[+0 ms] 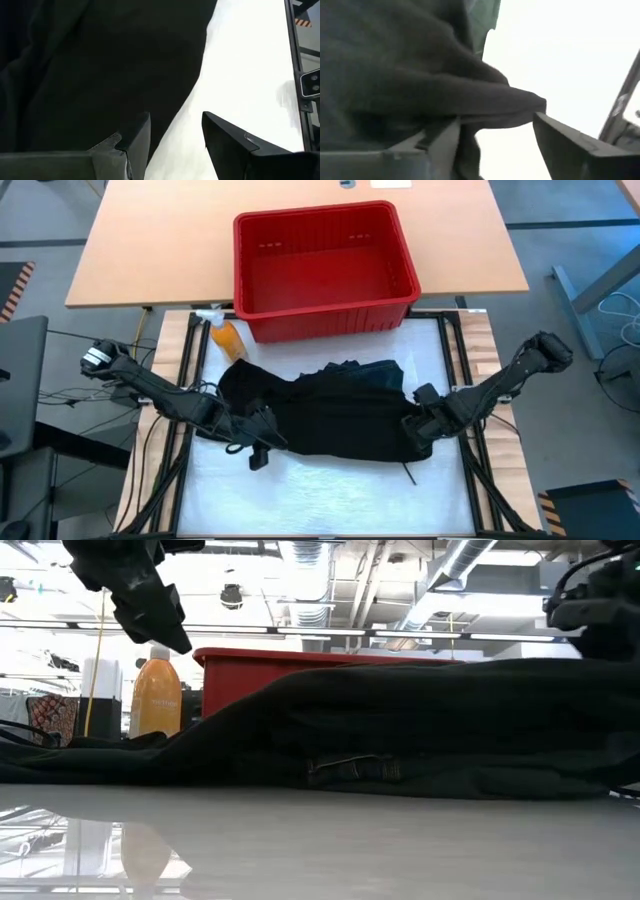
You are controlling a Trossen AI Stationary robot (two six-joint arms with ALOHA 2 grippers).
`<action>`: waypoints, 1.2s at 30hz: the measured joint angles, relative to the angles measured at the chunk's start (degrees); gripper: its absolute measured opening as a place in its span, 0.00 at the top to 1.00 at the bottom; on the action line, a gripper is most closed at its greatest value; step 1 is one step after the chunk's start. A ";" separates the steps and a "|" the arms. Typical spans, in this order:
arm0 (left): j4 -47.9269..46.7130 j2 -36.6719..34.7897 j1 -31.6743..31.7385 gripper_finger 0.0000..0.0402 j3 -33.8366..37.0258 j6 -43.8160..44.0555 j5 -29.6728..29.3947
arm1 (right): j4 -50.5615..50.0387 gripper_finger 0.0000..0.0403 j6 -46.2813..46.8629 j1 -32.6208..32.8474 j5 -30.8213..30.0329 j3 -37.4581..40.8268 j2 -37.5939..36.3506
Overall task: Fold Laundry from Bin
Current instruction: Fold the black shirt from the red laundry bin
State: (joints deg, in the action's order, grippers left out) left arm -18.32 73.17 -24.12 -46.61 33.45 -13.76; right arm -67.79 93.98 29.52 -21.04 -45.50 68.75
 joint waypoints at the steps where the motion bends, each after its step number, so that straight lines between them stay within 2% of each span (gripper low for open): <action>1: -0.09 -0.10 0.00 0.58 0.00 0.02 0.03 | -0.39 0.29 -2.13 -1.04 -0.14 0.00 0.00; 5: -0.04 -0.36 0.00 0.58 0.00 0.56 1.15 | 0.93 0.17 -14.90 -5.18 -2.44 0.89 0.00; 8: -0.05 -0.36 0.02 0.58 0.00 1.54 2.21 | 3.26 0.12 -27.05 -9.63 -1.81 2.57 -0.02; 13: -0.07 -0.36 0.05 0.58 -0.01 3.56 4.09 | 13.05 0.11 -45.70 -18.42 2.32 7.24 -0.04; 18: -0.12 -0.36 0.04 0.58 0.00 6.62 6.18 | 21.67 0.10 -57.47 -26.25 3.81 11.86 -0.09; 23: -0.13 -0.36 0.04 0.58 0.00 9.61 7.56 | 33.09 0.11 -70.15 -31.24 9.32 17.10 -0.19; 29: -0.03 -0.36 0.04 0.58 -0.02 11.89 8.86 | 41.67 0.17 -82.84 -33.59 12.91 20.97 -0.24; 36: -0.03 -0.36 0.04 0.58 -0.02 13.38 9.05 | 44.87 0.39 -86.34 -34.88 20.41 22.69 -0.20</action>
State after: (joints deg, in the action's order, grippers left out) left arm -18.35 72.82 -24.08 -46.63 46.83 -4.71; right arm -22.92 7.63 -5.37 -0.63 -22.81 68.55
